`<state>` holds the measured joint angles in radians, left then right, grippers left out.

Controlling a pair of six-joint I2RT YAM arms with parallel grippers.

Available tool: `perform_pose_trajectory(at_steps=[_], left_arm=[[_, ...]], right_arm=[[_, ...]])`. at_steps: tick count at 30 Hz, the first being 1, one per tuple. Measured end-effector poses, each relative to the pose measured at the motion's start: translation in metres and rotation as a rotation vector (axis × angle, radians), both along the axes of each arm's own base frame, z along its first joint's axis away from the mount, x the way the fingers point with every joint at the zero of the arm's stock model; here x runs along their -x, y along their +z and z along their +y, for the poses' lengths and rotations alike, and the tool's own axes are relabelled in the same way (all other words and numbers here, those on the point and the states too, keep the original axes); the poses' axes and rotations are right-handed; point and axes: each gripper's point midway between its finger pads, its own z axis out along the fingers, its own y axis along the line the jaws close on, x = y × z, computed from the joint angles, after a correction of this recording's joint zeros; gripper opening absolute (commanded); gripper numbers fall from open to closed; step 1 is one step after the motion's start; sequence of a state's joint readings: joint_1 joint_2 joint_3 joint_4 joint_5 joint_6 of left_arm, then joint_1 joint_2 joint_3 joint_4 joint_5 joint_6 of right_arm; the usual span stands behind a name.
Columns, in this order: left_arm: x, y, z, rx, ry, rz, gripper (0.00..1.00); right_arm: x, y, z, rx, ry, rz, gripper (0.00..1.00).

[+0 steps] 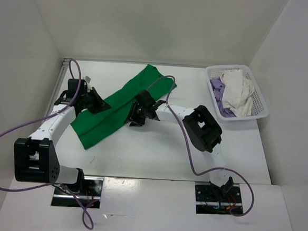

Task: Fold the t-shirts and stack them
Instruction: Rotate the tshirt 60 degrees

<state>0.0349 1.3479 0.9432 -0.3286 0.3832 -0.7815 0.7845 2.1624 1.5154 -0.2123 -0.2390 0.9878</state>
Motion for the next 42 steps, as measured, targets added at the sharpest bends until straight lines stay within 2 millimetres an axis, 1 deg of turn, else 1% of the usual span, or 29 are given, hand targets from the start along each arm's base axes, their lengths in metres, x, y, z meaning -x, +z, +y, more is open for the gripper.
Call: perform_pose_trajectory(at_steps=[2,4,5,7,8,9,10,13,15,16,18,19,20,22,23,25,26,27,28,30,33,35,36,38,39,40,41,42], left_arm=[[0.001,0.0,-0.005,-0.001,-0.015,-0.001,0.0],[0.002,0.0,-0.01,-0.002,-0.028,-0.001,0.0],[0.002,0.0,-0.012,-0.003,-0.034,-0.003,0.0],[0.002,-0.001,-0.016,-0.005,-0.045,-0.002,0.01],[0.003,-0.003,-0.019,-0.007,-0.052,0.001,0.01],[0.002,-0.005,-0.021,-0.009,-0.057,0.004,0.03],[0.002,-0.007,-0.023,-0.01,-0.064,0.011,0.03],[-0.002,-0.014,-0.029,-0.018,-0.083,0.029,0.09],[-0.006,-0.016,-0.031,-0.03,-0.099,0.028,0.15],[-0.008,-0.015,-0.032,-0.034,-0.101,0.026,0.21],[-0.014,-0.014,-0.031,-0.04,-0.099,0.021,0.27],[-0.017,-0.014,-0.031,-0.043,-0.098,0.019,0.32],[-0.02,-0.014,-0.031,-0.046,-0.099,0.014,0.34],[-0.026,-0.016,-0.031,-0.048,-0.098,0.014,0.37],[-0.029,-0.019,-0.032,-0.051,-0.097,0.015,0.39],[-0.034,-0.024,-0.034,-0.057,-0.1,0.026,0.41],[-0.035,-0.027,-0.035,-0.061,-0.102,0.033,0.41],[-0.036,-0.03,-0.037,-0.064,-0.106,0.039,0.42],[-0.036,-0.033,-0.039,-0.066,-0.109,0.045,0.42],[-0.035,-0.039,-0.042,-0.071,-0.119,0.059,0.42],[-0.028,-0.046,-0.045,-0.09,-0.139,0.072,0.42],[-0.016,-0.058,-0.043,-0.108,-0.14,0.105,0.46],[-0.007,-0.065,-0.041,-0.122,-0.144,0.127,0.48],[0.014,-0.079,-0.034,-0.153,-0.137,0.185,0.54],[0.021,-0.083,-0.031,-0.165,-0.133,0.203,0.55],[0.028,-0.087,-0.027,-0.179,-0.123,0.221,0.55],[0.034,-0.09,-0.024,-0.192,-0.112,0.232,0.55],[0.04,-0.092,-0.021,-0.204,-0.104,0.239,0.55]], right_arm=[[-0.001,-0.015,0.003,0.003,-0.017,0.036,0.38],[-0.012,-0.014,0.012,-0.013,-0.029,0.021,0.35],[-0.016,-0.014,0.014,-0.016,-0.034,0.017,0.28],[-0.022,-0.017,0.016,-0.011,-0.043,0.007,0.17],[-0.026,-0.019,0.015,-0.009,-0.05,0.005,0.05],[-0.027,-0.02,0.014,-0.005,-0.047,0.001,0.0],[-0.028,-0.021,0.013,-0.002,-0.048,0.004,0.0],[-0.034,-0.022,0.003,0.004,-0.031,-0.003,0.0],[-0.04,-0.022,-0.017,0.021,-0.007,-0.009,0.0],[-0.043,-0.023,-0.031,0.037,0.01,-0.01,0.0],[-0.051,-0.024,-0.065,0.067,0.044,-0.004,0.0],[-0.054,-0.025,-0.083,0.083,0.057,0.0,0.0],[-0.058,-0.026,-0.102,0.096,0.066,0.004,0.0],[-0.06,-0.026,-0.131,0.111,0.086,0.017,0.0],[-0.062,-0.027,-0.143,0.117,0.091,0.023,0.0],[-0.063,-0.027,-0.158,0.123,0.109,0.026,0.02],[-0.063,-0.027,-0.161,0.129,0.12,0.021,0.08],[-0.061,-0.027,-0.163,0.139,0.132,0.015,0.28],[-0.058,-0.025,-0.164,0.138,0.142,0.016,0.34],[-0.054,-0.021,-0.168,0.154,0.15,0.005,0.41],[-0.045,-0.017,-0.176,0.173,0.138,0.011,0.48],[-0.035,-0.014,-0.184,0.181,0.111,0.025,0.49],[-0.025,-0.012,-0.188,0.181,0.095,0.038,0.5],[0.002,-0.009,-0.196,0.18,0.061,0.07,0.5],[0.015,-0.007,-0.196,0.178,0.053,0.089,0.5],[0.028,-0.007,-0.194,0.173,0.045,0.097,0.5],[0.045,-0.006,-0.19,0.167,0.045,0.111,0.51],[0.063,-0.006,-0.181,0.159,0.054,0.13,0.51]])
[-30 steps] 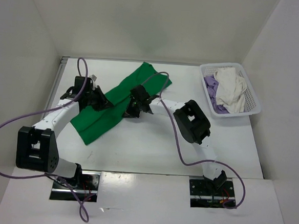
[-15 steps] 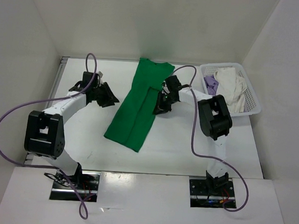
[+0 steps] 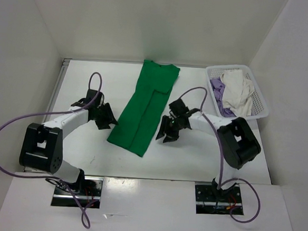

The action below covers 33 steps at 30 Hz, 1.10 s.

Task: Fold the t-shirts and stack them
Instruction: Rotate the tshirt 60 degrees, then grab the bottom of the folded rectangular tshirt with both arms

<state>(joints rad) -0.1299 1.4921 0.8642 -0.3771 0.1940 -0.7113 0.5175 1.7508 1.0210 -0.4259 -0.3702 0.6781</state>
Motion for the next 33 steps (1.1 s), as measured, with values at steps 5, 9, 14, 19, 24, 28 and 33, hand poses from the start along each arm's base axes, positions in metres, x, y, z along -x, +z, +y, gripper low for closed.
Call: perform_pose_trajectory(at_steps=[5,9,14,19,24,28,33], left_arm=[[0.012,-0.006,0.011,-0.02,0.032,0.012,0.55],[0.019,-0.011,0.015,-0.028,0.041,0.024,0.55],[0.032,-0.015,0.015,-0.022,0.049,0.034,0.55],[0.039,-0.019,0.014,-0.011,0.058,0.052,0.52],[0.039,-0.015,0.011,0.004,0.05,0.044,0.51],[0.049,-0.016,-0.005,0.033,-0.006,0.057,0.51],[0.079,-0.023,-0.037,0.067,-0.115,0.12,0.54]], right_arm=[[0.073,-0.005,0.049,-0.052,0.078,0.072,0.55],[0.086,-0.01,0.062,-0.094,0.043,0.101,0.57],[0.082,-0.013,0.078,-0.154,-0.013,0.112,0.39],[0.081,-0.021,0.095,-0.172,-0.006,0.128,0.05],[0.076,-0.019,0.074,-0.121,-0.039,0.087,0.01],[0.073,0.001,0.029,-0.076,-0.099,0.029,0.21],[0.074,0.009,0.01,-0.063,-0.106,-0.003,0.44]])
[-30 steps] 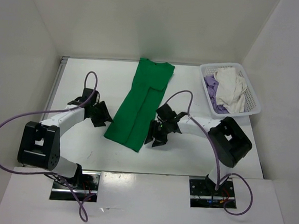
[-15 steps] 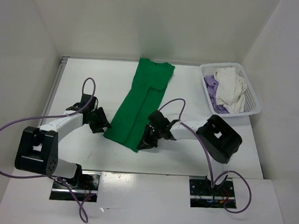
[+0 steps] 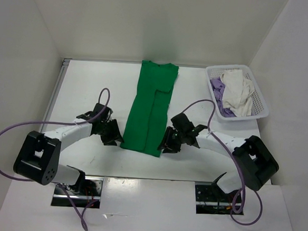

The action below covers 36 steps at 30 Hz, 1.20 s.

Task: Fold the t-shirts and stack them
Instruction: Grab the bottom of the folded rectangular tshirt with both arms

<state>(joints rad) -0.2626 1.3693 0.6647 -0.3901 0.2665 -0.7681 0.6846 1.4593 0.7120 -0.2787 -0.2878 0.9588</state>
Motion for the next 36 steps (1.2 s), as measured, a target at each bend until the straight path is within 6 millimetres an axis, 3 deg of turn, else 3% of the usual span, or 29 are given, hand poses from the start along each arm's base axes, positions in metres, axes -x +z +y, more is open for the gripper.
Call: perform_pose_trajectory(at_steps=[7,20,25,29,31,34,36], left_arm=[[0.027,-0.012,-0.018,0.018,-0.064,0.072,0.52],[0.009,0.005,-0.009,0.018,0.029,-0.017,0.52],[0.002,0.0,-0.009,0.017,0.037,-0.025,0.43],[0.003,-0.013,-0.011,0.017,0.034,0.015,0.29],[0.004,-0.016,-0.012,0.021,0.03,0.029,0.18],[0.005,-0.016,-0.013,0.027,0.017,0.03,0.1],[0.007,-0.015,-0.014,0.033,0.012,0.037,0.08]], right_arm=[[0.032,-0.025,-0.018,0.028,-0.005,0.106,0.48],[0.024,-0.023,0.0,-0.057,-0.015,0.112,0.49],[0.022,-0.026,0.003,-0.065,-0.016,0.113,0.36],[0.021,-0.028,0.004,-0.063,-0.019,0.115,0.29],[0.021,-0.029,0.003,-0.059,-0.019,0.114,0.19],[0.021,-0.031,0.002,-0.05,-0.015,0.113,0.04],[0.021,-0.032,0.002,-0.044,-0.008,0.112,0.0]])
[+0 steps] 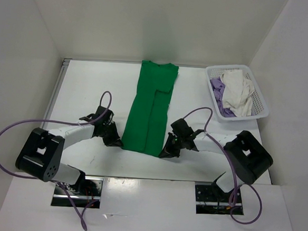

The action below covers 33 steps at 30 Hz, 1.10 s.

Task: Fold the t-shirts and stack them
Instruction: Grab the bottom of the folded rectangular tshirt with both arms, then fold the folded rectangular tshirt in 1/3 of the way

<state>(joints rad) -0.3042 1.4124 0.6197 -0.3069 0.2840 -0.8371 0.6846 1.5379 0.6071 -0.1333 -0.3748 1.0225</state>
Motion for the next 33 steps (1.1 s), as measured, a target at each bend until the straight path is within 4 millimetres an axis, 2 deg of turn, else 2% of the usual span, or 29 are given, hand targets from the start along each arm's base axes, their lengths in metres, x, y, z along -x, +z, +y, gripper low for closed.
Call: perform_pose_trajectory(at_steps=[4,7,10,11,13,15,17,20,21,24,27,30,33], left_arm=[[0.014,0.013,-0.008,0.058,-0.031,0.014,0.03],[0.04,0.025,-0.017,0.135,-0.08,0.055,0.0],[0.076,0.023,-0.019,0.183,-0.112,0.161,0.0],[0.086,0.022,-0.018,0.19,-0.115,0.196,0.0],[0.101,0.021,-0.016,0.191,-0.119,0.26,0.0],[0.101,0.029,-0.015,0.178,-0.13,0.29,0.0],[0.079,0.048,-0.02,0.178,-0.134,0.255,0.0],[0.021,0.084,-0.027,0.205,-0.12,0.099,0.0],[-0.002,0.096,-0.028,0.217,-0.105,0.031,0.0],[-0.044,0.113,-0.025,0.217,-0.064,-0.077,0.0],[-0.082,0.109,-0.024,0.191,-0.02,-0.105,0.0],[-0.119,0.095,-0.026,0.156,0.002,-0.107,0.0],[-0.156,0.083,-0.028,0.126,0.02,-0.127,0.0]], right_arm=[[0.009,0.001,-0.002,0.015,0.016,0.014,0.0],[0.039,0.014,0.001,-0.007,0.061,0.024,0.0],[0.073,0.035,-0.004,-0.057,0.093,0.04,0.0],[0.079,0.043,-0.008,-0.073,0.087,0.041,0.0],[0.08,0.06,-0.015,-0.108,0.061,0.026,0.0],[0.068,0.073,-0.023,-0.137,0.013,0.005,0.0],[0.05,0.077,-0.034,-0.123,-0.047,-0.006,0.0],[0.02,0.079,-0.047,-0.075,-0.094,-0.018,0.0],[0.004,0.081,-0.05,-0.057,-0.103,-0.033,0.0],[-0.042,0.09,-0.051,-0.026,-0.098,-0.093,0.0],[-0.094,0.093,-0.049,0.015,-0.078,-0.15,0.0],[-0.147,0.089,-0.044,0.055,-0.055,-0.212,0.0],[-0.187,0.083,-0.044,0.084,-0.042,-0.251,0.0]])
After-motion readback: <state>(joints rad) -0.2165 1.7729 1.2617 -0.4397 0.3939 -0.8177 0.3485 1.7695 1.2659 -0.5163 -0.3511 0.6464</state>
